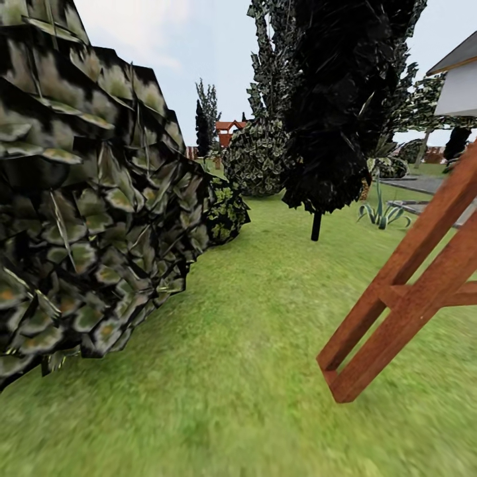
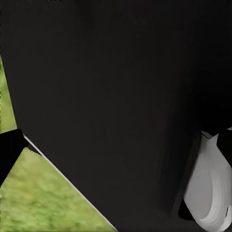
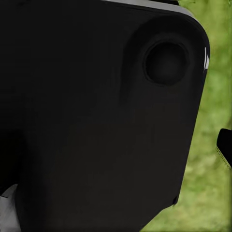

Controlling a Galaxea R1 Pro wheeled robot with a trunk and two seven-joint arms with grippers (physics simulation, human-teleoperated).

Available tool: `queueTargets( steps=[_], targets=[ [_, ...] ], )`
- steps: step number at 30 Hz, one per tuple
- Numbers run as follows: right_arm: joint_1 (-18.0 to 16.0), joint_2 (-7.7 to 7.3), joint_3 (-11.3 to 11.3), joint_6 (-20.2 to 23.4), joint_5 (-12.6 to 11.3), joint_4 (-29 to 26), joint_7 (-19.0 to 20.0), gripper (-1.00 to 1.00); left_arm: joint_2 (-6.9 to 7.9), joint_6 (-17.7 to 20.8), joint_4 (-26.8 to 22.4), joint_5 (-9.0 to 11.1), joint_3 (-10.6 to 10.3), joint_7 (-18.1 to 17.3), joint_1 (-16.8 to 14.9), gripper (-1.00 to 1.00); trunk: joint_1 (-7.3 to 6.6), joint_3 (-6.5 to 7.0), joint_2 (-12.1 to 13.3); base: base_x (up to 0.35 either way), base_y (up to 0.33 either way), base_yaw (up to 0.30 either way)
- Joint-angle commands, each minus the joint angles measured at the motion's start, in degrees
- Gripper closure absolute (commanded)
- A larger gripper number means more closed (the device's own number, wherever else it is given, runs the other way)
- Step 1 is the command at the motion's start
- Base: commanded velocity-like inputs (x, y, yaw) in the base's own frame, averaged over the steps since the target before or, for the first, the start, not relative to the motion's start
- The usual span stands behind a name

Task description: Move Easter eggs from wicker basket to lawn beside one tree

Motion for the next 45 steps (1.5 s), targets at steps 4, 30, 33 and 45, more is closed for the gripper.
queueTargets(
  steps=[4, 30, 33, 45],
  targets=[
    [-0.05, 0.00, 0.25, -0.03, 0.12, 0.07, 0.03, -1.00, 0.02, 0.05, -0.12, 0.13, 0.04, -0.04, 0.04, -1.00, 0.03, -0.04, -0.02, 0.318, 0.000, 0.002],
    [-0.05, -0.19, 0.13, 0.31, -0.07, 0.15, 0.24, -1.00, 0.02, -0.28, -0.12, -0.04, -0.06, -0.04, 0.04, -1.00, 0.03, -0.04, -0.02, 0.196, 0.000, 0.000],
    [-0.05, -0.18, 0.15, 0.79, -0.06, 0.67, 0.27, -1.00, 0.02, -0.28, -0.12, -0.04, -0.16, -0.04, 0.04, -1.00, 0.03, -0.04, -0.02, 0.000, 0.000, 0.000],
    [-0.05, -2.56, 0.15, 0.58, -0.12, 0.35, -0.07, -1.00, 0.10, 0.03, -0.18, 0.15, 0.13, -0.07, 0.04, -1.00, 0.03, -0.04, -0.02, 0.175, 0.000, 0.000]
  ],
)
